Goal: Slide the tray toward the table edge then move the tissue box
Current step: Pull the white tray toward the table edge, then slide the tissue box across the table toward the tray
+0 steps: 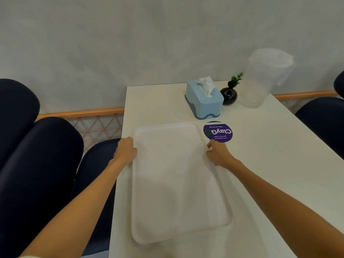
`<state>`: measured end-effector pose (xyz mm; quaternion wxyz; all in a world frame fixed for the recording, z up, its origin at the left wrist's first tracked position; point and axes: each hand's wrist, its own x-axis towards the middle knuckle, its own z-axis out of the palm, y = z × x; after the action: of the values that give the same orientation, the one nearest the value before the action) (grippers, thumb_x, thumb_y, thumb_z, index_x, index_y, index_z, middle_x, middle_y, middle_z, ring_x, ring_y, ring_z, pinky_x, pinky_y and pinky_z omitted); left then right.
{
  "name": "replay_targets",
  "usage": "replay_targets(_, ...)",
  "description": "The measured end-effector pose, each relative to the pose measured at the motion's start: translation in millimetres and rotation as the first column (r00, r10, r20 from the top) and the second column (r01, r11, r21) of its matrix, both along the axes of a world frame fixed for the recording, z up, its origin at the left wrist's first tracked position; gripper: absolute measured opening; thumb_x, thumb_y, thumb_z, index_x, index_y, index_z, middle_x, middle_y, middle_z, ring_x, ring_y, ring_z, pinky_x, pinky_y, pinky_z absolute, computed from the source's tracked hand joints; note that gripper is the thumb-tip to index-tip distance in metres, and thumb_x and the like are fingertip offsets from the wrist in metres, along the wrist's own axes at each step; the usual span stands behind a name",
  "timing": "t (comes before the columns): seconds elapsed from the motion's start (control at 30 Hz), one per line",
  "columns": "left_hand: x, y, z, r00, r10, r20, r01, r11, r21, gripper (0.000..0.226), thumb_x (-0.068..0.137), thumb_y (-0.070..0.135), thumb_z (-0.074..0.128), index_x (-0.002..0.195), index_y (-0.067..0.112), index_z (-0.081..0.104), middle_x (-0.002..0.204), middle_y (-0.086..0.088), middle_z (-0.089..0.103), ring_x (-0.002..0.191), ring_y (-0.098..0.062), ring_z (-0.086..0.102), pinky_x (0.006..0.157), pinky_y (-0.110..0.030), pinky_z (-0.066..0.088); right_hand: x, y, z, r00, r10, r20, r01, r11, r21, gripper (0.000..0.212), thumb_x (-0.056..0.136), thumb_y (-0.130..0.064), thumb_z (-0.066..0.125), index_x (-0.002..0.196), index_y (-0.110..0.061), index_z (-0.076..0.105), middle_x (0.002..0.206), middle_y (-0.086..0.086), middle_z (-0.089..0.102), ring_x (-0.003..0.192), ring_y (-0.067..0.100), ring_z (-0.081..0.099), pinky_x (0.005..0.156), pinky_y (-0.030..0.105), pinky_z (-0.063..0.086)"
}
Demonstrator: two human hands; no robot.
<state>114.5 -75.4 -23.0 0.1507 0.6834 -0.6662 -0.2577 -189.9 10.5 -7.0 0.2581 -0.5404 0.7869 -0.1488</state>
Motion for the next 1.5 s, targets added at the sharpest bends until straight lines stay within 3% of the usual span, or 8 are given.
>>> replay_targets(0.3, -53, -29, 40, 0.991, -0.036, -0.13, 0.036, 0.999, -0.002, 0.061, 0.091, 0.017, 0.058, 0.145, 0.005, 0.033, 0.142, -0.019, 0.041, 0.125, -0.035, 0.048, 0.101, -0.041, 0.042, -60, -36, 34, 0.949, -0.221, 0.225, 0.242, 0.968, -0.069, 0.033, 0.086, -0.012, 0.06, 0.119, -0.006, 0.057, 0.124, 0.018, 0.059, 0.099, 0.031, 0.062, 0.052, 0.024, 0.049)
replay_targets(0.6, -169, -133, 85, 0.893, 0.02, -0.449, 0.006, 0.998, 0.056, 0.065, 0.089, 0.029, 0.062, 0.144, 0.009, 0.034, 0.141, -0.014, 0.048, 0.124, -0.031, 0.051, 0.106, -0.045, 0.044, -100, -126, 41, 0.832, -0.229, 0.505, 0.341, 0.93, -0.14, 0.059, 0.093, -0.033, 0.05, 0.145, -0.017, 0.027, 0.137, 0.014, 0.049, 0.11, 0.03, 0.057, 0.072, 0.033, 0.051)
replay_targets(0.7, -213, -170, 88, 0.906, -0.002, -0.423, 0.008, 1.0, 0.013, 0.067, 0.092, 0.032, 0.057, 0.147, 0.008, 0.028, 0.148, -0.013, 0.042, 0.132, -0.03, 0.045, 0.107, -0.036, 0.039, -106, -145, 32, 0.817, -0.165, 0.552, 0.31, 0.934, -0.18, 0.058, 0.095, -0.036, 0.047, 0.145, -0.015, 0.027, 0.127, 0.009, 0.049, 0.108, 0.027, 0.056, 0.063, 0.025, 0.049)
replay_targets(0.83, -255, -209, 85, 0.934, -0.077, -0.35, 0.06, 0.997, -0.058, 0.068, 0.094, 0.034, 0.053, 0.149, 0.008, 0.024, 0.153, -0.013, 0.034, 0.139, -0.029, 0.035, 0.113, -0.037, 0.033, -114, -157, 12, 0.8, -0.153, 0.58, 0.275, 0.953, -0.128, 0.064, 0.086, -0.058, 0.045, 0.139, -0.023, 0.035, 0.131, 0.01, 0.05, 0.114, 0.031, 0.055, 0.094, 0.047, 0.051)
replay_targets(1.03, -281, -238, 69, 0.92, -0.117, -0.375, 0.125, 0.992, -0.004, 0.067, 0.093, 0.033, 0.054, 0.15, 0.014, 0.025, 0.156, -0.01, 0.032, 0.142, -0.026, 0.033, 0.115, -0.036, 0.031, -121, -160, -11, 0.785, -0.12, 0.608, 0.25, 0.959, -0.134, 0.076, 0.073, -0.077, 0.042, 0.135, -0.034, 0.034, 0.129, 0.008, 0.05, 0.113, 0.029, 0.057, 0.092, 0.05, 0.054)
replay_targets(1.2, -281, -241, 57, 0.878, -0.043, -0.477, 0.084, 0.994, 0.064, 0.062, 0.09, 0.039, 0.055, 0.146, 0.023, 0.035, 0.151, -0.006, 0.039, 0.131, -0.025, 0.045, 0.107, -0.037, 0.043, -122, -162, -18, 0.801, -0.051, 0.597, 0.211, 0.957, -0.202, 0.066, 0.081, -0.07, 0.042, 0.138, -0.039, 0.03, 0.127, 0.003, 0.046, 0.118, 0.029, 0.053, 0.095, 0.052, 0.051)
replay_targets(1.37, -255, -235, 55, 0.89, 0.038, -0.455, -0.009, 0.998, 0.067, 0.066, 0.087, 0.041, 0.058, 0.145, 0.018, 0.037, 0.147, -0.006, 0.043, 0.127, -0.025, 0.048, 0.1, -0.035, 0.046, -121, -171, -13, 0.788, -0.045, 0.614, 0.225, 0.949, -0.219, 0.054, 0.092, -0.058, 0.034, 0.142, -0.042, 0.025, 0.131, 0.008, 0.047, 0.118, 0.034, 0.052, 0.067, 0.029, 0.061)
replay_targets(1.5, -219, -215, 56, 0.901, 0.131, -0.414, -0.087, 0.989, 0.123, 0.073, 0.082, 0.047, 0.058, 0.145, 0.016, 0.037, 0.148, -0.007, 0.043, 0.128, -0.028, 0.047, 0.104, -0.045, 0.046, -109, -174, -5, 0.75, -0.071, 0.657, 0.259, 0.946, -0.194, 0.05, 0.091, -0.058, 0.031, 0.138, -0.042, 0.031, 0.133, 0.007, 0.048, 0.124, 0.031, 0.047, 0.095, 0.049, 0.051)
